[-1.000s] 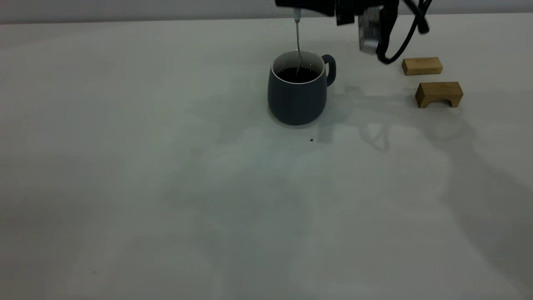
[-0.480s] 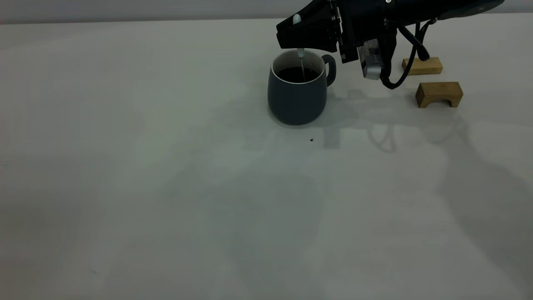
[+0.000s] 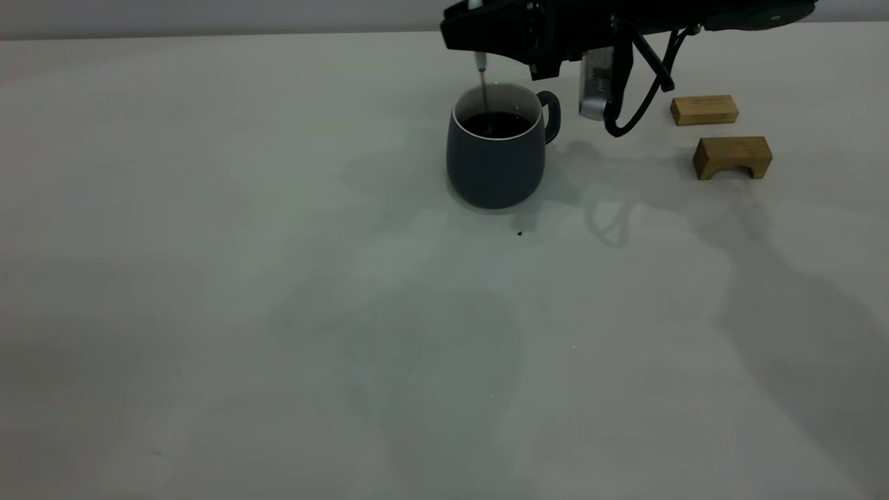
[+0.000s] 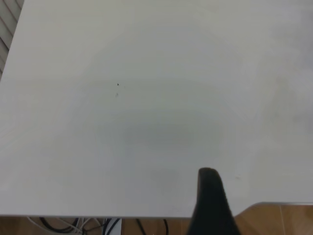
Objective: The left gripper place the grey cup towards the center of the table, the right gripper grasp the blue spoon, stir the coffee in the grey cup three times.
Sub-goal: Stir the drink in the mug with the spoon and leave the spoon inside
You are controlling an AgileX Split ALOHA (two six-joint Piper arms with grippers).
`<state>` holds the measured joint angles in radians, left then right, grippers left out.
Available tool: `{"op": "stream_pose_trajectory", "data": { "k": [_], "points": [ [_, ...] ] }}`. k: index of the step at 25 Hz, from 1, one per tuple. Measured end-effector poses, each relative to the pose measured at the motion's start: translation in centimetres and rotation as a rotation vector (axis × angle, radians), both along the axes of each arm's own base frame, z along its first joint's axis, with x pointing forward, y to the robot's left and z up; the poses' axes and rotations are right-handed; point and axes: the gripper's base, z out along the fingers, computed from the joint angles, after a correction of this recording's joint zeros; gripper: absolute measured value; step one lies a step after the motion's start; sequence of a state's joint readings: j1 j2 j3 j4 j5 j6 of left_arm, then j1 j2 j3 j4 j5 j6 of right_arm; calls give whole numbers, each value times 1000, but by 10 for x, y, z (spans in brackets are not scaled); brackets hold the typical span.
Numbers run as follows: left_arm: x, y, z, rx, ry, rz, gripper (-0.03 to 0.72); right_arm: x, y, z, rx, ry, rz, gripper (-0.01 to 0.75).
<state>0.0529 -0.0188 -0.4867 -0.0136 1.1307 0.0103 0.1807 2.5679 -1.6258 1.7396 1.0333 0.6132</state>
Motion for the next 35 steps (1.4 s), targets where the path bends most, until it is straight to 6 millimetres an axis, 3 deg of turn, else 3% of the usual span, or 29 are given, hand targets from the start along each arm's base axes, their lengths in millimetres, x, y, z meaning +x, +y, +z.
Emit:
{"op": "stream_pose_trajectory", "data": {
  "k": [5, 15, 23, 29, 35],
  "points": [
    [0, 0, 0, 0, 0, 0, 585, 7, -13, -5, -75, -39, -48, 123],
    [0, 0, 0, 0, 0, 0, 585, -10, -12, -1, -36, -107, 180, 123],
    [0, 0, 0, 0, 0, 0, 585, -1, 6, 6, 11, -107, 61, 123],
    [0, 0, 0, 0, 0, 0, 585, 8, -5, -3, -96, -107, -33, 123],
    [0, 0, 0, 0, 0, 0, 585, -4, -18, -2, -99, -184, 167, 123]
  ]
}}
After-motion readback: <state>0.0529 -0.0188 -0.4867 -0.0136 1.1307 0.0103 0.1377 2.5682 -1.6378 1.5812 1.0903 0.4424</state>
